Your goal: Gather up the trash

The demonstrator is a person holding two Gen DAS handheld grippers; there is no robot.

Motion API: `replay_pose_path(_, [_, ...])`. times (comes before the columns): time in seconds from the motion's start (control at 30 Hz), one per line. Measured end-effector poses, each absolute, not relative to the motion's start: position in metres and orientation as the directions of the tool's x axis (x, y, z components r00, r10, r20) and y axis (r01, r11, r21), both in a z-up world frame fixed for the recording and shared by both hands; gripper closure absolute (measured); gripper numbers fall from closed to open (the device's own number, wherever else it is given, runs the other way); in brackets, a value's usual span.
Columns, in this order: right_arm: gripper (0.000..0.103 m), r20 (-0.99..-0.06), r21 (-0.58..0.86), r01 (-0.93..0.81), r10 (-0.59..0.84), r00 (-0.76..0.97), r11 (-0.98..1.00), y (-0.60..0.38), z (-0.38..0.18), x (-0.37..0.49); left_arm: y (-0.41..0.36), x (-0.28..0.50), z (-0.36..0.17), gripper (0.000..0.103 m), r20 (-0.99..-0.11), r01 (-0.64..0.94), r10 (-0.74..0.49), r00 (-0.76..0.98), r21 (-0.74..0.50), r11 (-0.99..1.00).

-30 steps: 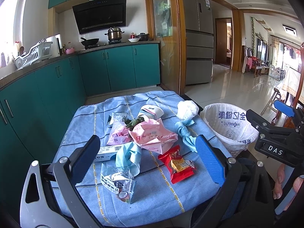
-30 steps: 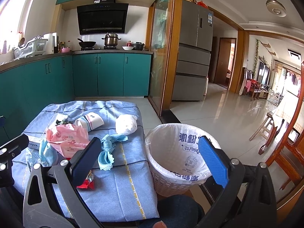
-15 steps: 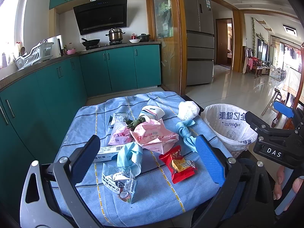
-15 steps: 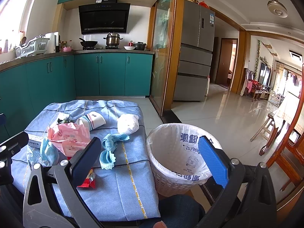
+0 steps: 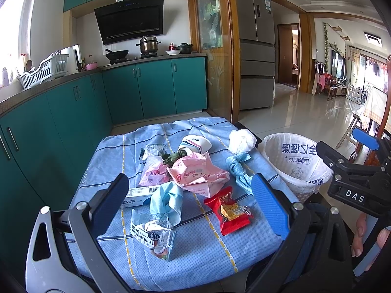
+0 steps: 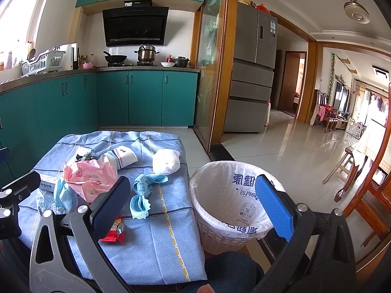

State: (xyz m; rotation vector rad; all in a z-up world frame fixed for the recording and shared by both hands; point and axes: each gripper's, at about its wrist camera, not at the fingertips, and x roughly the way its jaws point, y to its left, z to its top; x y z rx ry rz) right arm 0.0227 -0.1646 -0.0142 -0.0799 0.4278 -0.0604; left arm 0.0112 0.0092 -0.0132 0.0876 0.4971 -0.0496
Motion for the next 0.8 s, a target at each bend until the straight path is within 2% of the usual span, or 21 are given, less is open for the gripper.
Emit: replay_pose_path(0.8, [0.003, -0.411, -0.087, 0.039, -0.071, 0.909, 0.995, -0.1649, -0.013, 0.0215, 0.0092, 0.0106, -0.0181, 0.003, -0.482, 0.069, -0.026, 0.876, 0.072, 0.995])
